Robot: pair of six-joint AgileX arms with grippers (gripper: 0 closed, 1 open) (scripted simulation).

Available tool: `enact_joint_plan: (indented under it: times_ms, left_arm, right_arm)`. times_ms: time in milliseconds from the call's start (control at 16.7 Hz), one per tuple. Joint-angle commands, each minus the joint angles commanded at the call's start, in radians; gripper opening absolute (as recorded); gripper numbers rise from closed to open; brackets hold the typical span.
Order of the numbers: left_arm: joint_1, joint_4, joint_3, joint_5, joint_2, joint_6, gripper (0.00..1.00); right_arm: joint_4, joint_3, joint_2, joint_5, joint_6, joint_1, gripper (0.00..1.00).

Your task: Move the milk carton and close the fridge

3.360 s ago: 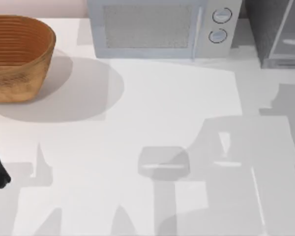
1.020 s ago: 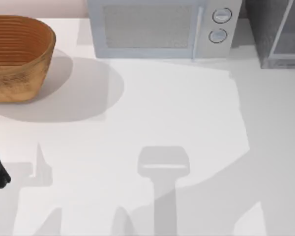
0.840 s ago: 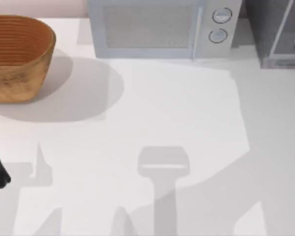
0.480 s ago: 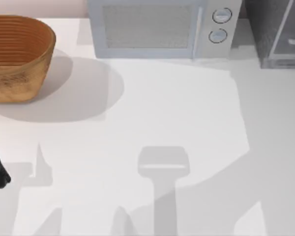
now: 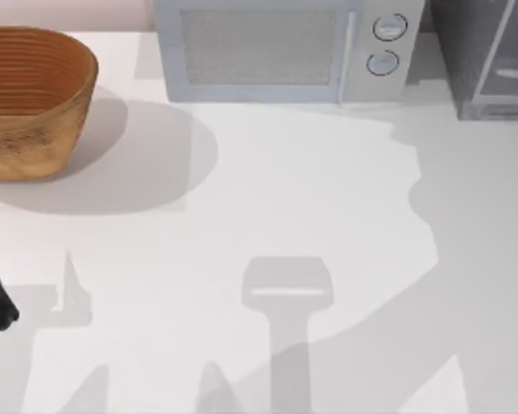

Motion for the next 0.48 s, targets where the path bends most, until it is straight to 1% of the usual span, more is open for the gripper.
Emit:
enact_joint_plan:
  times_ms: [240, 480]
  left_arm:
    - [0.000, 0.000, 0.000, 0.000, 0.000, 0.000, 1.00]
    - [0.000, 0.000, 0.000, 0.000, 0.000, 0.000, 1.00]
  right_arm:
    - [-0.095, -0.118, -0.230, 0.024, 0.002, 0.014, 1.00]
    - [-0.249, -0.308, -0.600, 0.052, 0.000, 0.045, 1.00]
